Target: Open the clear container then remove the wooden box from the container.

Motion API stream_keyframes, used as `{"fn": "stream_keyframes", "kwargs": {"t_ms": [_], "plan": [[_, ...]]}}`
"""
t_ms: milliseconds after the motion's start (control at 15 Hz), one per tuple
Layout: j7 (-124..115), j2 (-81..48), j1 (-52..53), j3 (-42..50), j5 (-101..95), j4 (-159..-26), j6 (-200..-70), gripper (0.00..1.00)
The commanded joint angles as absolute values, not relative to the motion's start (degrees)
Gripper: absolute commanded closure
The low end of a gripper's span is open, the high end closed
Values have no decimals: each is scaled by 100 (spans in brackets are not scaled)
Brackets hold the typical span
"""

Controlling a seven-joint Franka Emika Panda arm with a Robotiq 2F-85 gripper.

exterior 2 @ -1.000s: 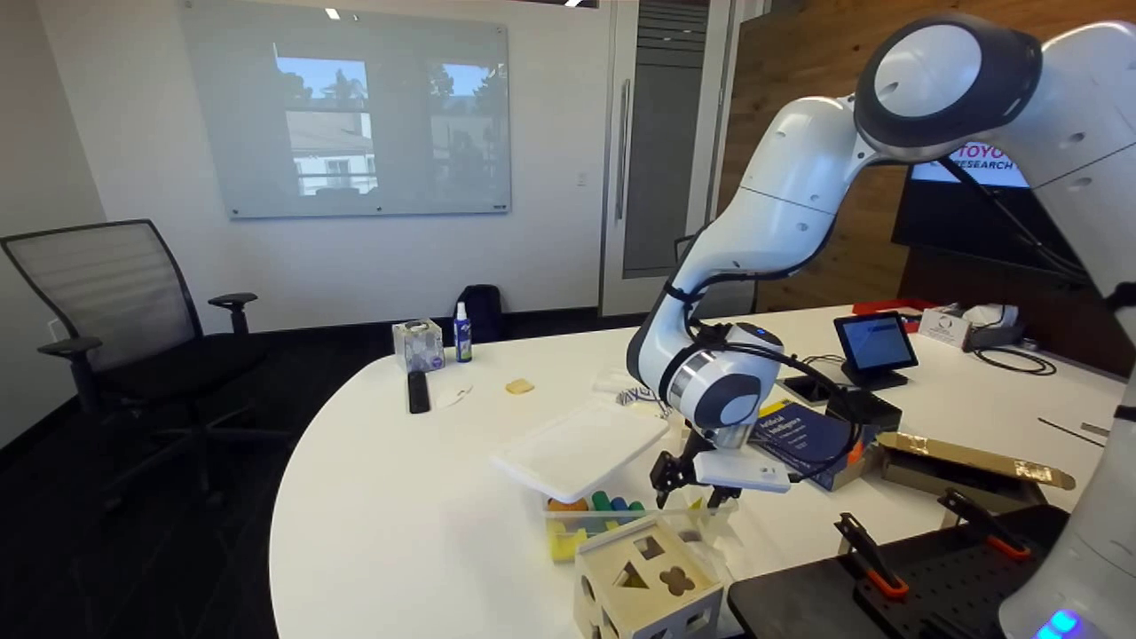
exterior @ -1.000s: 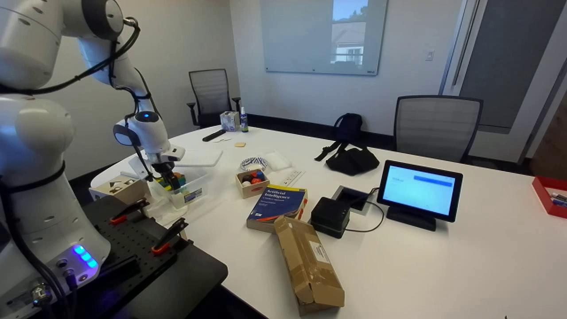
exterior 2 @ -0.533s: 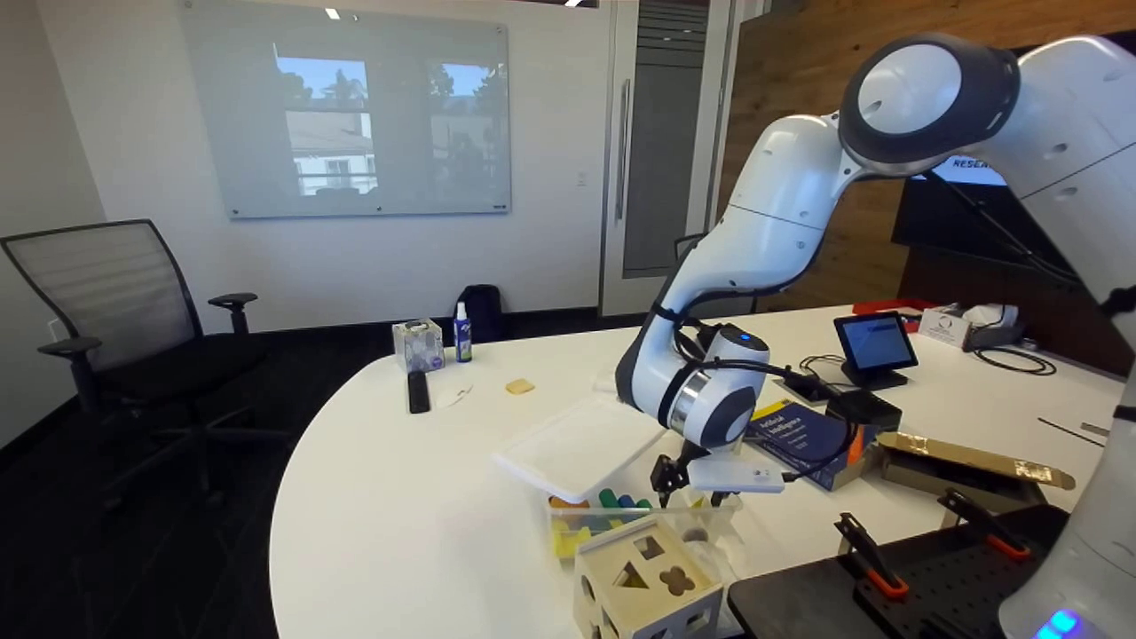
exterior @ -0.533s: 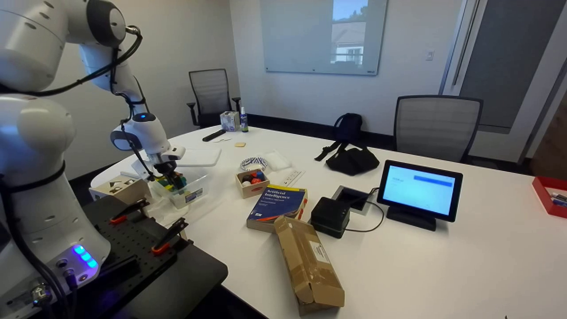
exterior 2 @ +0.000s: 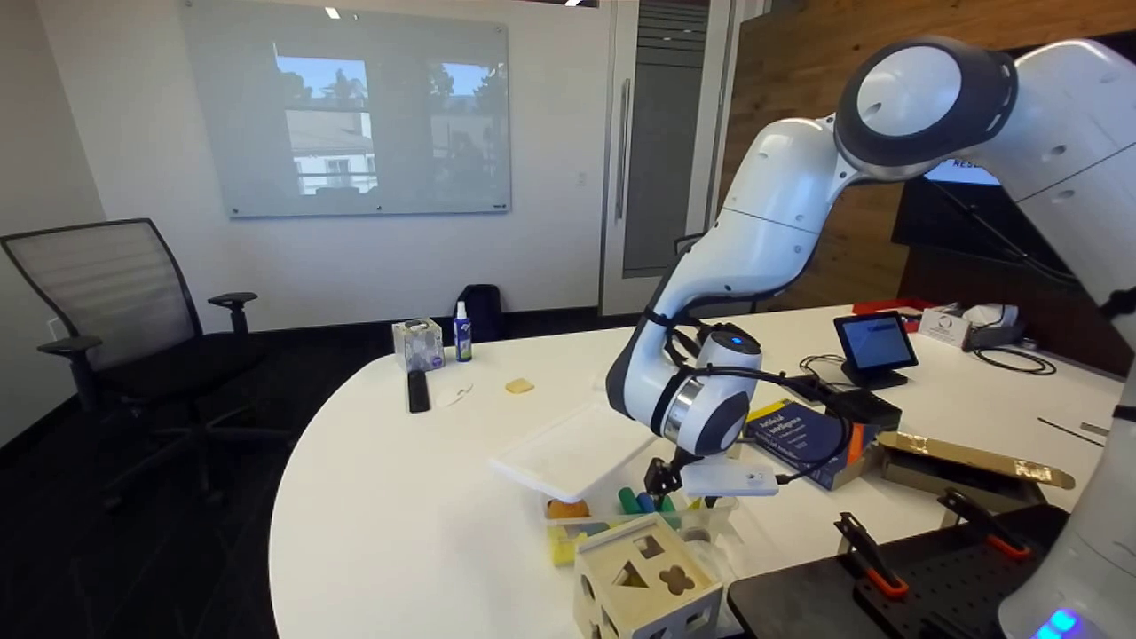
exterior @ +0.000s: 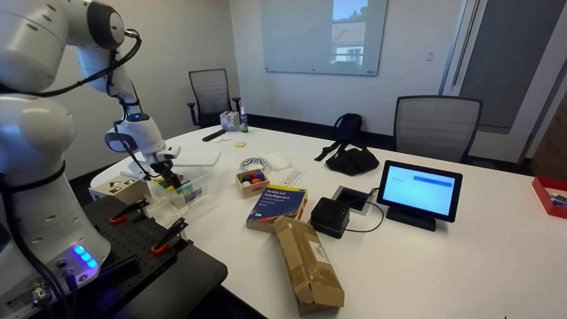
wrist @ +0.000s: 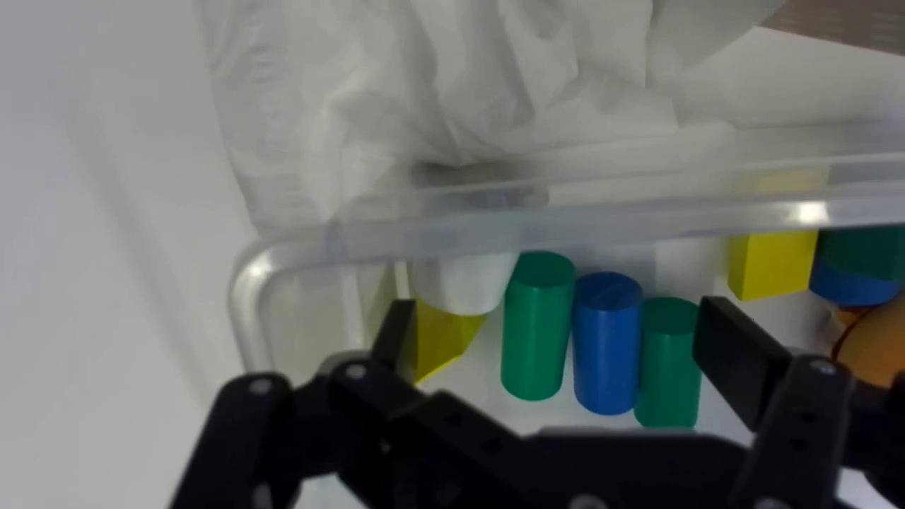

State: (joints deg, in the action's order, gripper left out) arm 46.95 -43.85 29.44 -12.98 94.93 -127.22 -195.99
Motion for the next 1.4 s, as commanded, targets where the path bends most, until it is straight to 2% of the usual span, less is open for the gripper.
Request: {"fn": "stream_keyframes", "kwargs": {"t_ms": [0,667,733,800,1133,1333], "plan": [[4704,-4704,3030,-1446,9565,-12503,-19681,0],[4791,-5405,3076,-1619,9610,-12193,-19986,0],[4768,-5406,3083,-1609,9585,-12170,-19965,25],[4720,-5396,3105,-1588,9559,-12139,-19948,26],[4673,-5251,3070,-1574,9538,-12047,-19860,66],[4742,-5045,2957,-1622,9589,-12138,-19794,85]]}}
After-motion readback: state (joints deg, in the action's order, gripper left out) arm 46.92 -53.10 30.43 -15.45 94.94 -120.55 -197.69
